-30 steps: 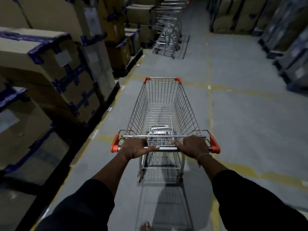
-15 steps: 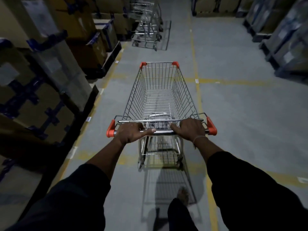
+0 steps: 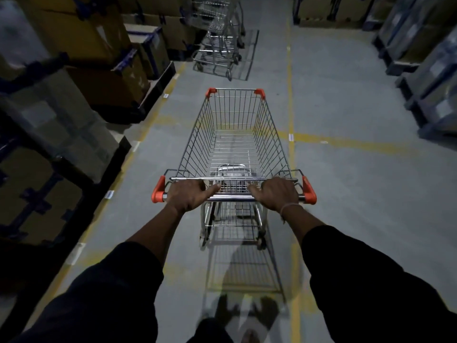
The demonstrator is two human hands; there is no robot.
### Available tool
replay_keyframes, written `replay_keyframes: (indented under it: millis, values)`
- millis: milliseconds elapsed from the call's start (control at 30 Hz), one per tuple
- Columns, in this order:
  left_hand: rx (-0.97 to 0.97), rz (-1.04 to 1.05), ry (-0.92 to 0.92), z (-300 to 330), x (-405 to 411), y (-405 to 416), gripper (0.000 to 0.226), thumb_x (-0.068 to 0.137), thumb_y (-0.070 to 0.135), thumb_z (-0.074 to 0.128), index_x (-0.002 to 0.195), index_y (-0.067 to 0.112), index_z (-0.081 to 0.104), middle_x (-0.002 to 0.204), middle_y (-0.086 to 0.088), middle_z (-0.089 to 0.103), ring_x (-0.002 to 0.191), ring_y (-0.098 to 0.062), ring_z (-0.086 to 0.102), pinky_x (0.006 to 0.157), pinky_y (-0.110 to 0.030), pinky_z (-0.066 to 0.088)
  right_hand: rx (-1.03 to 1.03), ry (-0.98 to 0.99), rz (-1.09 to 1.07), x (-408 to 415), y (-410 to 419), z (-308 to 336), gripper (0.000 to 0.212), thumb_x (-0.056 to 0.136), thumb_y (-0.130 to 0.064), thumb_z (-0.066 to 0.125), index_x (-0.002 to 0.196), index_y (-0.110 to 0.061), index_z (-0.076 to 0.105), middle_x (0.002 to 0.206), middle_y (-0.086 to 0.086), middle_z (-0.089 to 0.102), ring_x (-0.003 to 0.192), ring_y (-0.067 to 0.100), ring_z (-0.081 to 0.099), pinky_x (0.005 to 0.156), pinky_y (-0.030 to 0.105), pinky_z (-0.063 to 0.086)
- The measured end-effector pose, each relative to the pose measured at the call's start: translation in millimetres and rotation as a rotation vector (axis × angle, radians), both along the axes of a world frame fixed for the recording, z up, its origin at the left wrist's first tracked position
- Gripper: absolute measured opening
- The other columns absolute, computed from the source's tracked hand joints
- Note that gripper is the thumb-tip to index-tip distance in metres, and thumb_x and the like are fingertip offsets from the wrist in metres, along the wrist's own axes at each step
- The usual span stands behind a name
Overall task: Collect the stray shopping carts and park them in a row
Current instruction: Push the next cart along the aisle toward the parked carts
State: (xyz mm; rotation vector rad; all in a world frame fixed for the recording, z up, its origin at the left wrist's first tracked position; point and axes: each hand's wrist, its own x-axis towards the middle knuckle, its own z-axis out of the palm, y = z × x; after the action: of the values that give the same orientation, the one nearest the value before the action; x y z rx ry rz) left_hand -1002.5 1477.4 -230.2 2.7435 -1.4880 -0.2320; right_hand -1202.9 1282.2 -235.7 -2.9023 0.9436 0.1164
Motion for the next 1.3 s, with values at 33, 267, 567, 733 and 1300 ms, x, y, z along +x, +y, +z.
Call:
replay_keyframes:
  millis: [33, 267, 567, 733, 1300]
  values:
    - [0.000, 0.007, 0.005, -1, 10, -16, 0.089, 0.087, 0.092, 0.016, 0.083, 0.024, 0.073, 0.073, 0.002, 0.068, 0.075, -0.019, 0.066, 0.066, -0.030, 0.039, -0.008, 0.015, 0.004, 10, -17, 0, 0.072, 0.098, -0.072, 0.028, 0.055, -0.018, 0.045, 0.072, 0.010, 0.063, 0.079, 0.031, 0.069, 0.072, 0.034, 0.051]
    - [-0.004, 0.006, -0.019, -4, 89, -132, 0.080, 0.092, 0.087, 0.021, 0.105, 0.028, 0.073, 0.093, -0.005, 0.074, 0.091, -0.026, 0.069, 0.071, -0.034, 0.040, -0.017, 0.003, 0.018, 88, -134, -2, 0.081, 0.082, -0.079, 0.006, 0.057, -0.016, 0.052, 0.068, 0.007, 0.057, 0.070, 0.027, 0.060, 0.067, 0.032, 0.046]
    - [0.020, -0.028, 0.039, -2, 202, -292, 0.085, 0.094, 0.082, 0.017, 0.106, 0.021, 0.075, 0.090, -0.007, 0.074, 0.082, -0.023, 0.066, 0.073, -0.032, 0.042, -0.040, 0.039, 0.016, 201, -294, 1, 0.082, 0.090, -0.079, 0.015, 0.063, -0.017, 0.062, 0.072, 0.009, 0.062, 0.076, 0.029, 0.064, 0.065, 0.033, 0.036]
    - [0.053, -0.013, 0.079, 1, 257, -376, 0.085, 0.093, 0.084, 0.017, 0.097, 0.022, 0.075, 0.086, -0.002, 0.070, 0.078, -0.020, 0.059, 0.074, -0.033, 0.038, -0.063, 0.049, 0.036, 258, -379, 3, 0.080, 0.101, -0.072, 0.029, 0.074, -0.011, 0.073, 0.077, 0.013, 0.065, 0.084, 0.031, 0.067, 0.066, 0.035, 0.035]
    - [0.061, 0.142, 0.085, 5, 432, -665, 0.085, 0.091, 0.087, 0.015, 0.095, 0.024, 0.073, 0.095, -0.003, 0.074, 0.093, -0.023, 0.068, 0.080, -0.035, 0.049, -0.054, 0.053, 0.146, 464, -691, 8, 0.089, 0.093, -0.076, 0.015, 0.076, -0.010, 0.073, 0.079, 0.013, 0.064, 0.082, 0.030, 0.066, 0.067, 0.034, 0.039]
